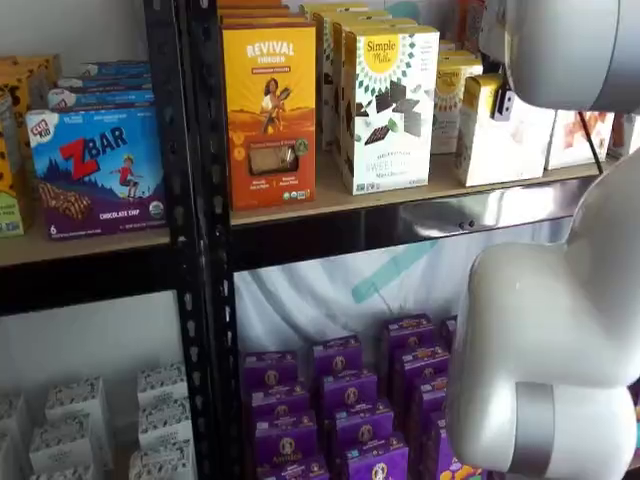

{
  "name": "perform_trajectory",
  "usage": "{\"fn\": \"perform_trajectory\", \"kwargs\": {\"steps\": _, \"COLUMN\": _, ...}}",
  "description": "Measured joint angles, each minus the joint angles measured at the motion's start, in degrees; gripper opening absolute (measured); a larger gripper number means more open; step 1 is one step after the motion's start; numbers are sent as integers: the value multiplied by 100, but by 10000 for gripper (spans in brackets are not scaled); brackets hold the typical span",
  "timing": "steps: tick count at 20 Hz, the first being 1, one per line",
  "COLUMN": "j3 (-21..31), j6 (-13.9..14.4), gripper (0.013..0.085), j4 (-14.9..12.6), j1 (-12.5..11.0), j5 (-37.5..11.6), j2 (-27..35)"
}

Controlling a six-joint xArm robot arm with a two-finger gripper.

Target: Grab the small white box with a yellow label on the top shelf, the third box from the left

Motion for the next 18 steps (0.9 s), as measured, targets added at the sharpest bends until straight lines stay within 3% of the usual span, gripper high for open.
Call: {"fn": "perform_trajectory", "kwargs": {"steps": 18, "j3": 1213, "j6": 199, "gripper": 330, "j4": -63, "j1": 160, "j5": 707, "j2": -1646}}
